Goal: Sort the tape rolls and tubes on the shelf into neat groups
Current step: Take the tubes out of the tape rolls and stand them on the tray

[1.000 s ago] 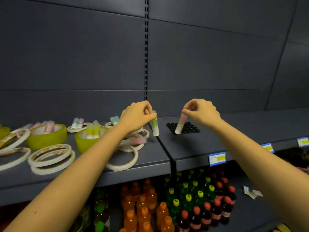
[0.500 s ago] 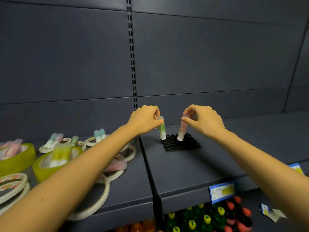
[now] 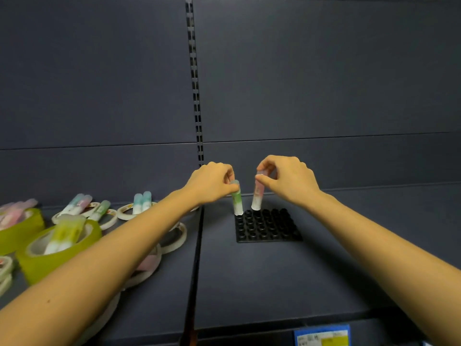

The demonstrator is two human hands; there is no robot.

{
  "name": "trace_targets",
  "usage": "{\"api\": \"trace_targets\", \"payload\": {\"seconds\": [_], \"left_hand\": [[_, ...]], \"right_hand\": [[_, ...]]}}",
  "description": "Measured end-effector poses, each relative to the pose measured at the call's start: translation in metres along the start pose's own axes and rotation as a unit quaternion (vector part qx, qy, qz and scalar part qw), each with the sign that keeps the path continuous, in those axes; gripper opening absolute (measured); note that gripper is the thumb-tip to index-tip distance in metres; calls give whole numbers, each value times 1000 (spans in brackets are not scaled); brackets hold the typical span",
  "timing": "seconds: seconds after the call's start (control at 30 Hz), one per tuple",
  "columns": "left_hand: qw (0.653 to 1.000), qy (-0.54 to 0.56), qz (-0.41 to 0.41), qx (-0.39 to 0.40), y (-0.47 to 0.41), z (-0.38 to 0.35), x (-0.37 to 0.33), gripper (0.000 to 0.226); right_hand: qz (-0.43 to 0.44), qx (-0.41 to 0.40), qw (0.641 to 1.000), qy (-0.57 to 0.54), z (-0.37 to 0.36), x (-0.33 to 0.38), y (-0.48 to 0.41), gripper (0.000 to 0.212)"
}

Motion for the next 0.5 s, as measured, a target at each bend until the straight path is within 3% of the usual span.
{"api": "trace_targets", "payload": {"seconds": [0.2,0.5], "left_hand": [[998,-68,0,-15,-6,-2,-9,25],[970,-220,-12,-102,-7,-8,-23,32]], "right_hand": [[25,20,999,-25,-13,-6,-12,18],[49,41,997,-47,-32,-4,-17,22]]}}
Point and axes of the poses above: each hand's wrist, its own y-axis away from the middle knuckle, its own z-axis out of the back of the hand, x = y × z, the point moved 8 cm from there along -y, towards the middle knuckle, and after that the axes turned 14 degrees about z, right-handed, at the moved point
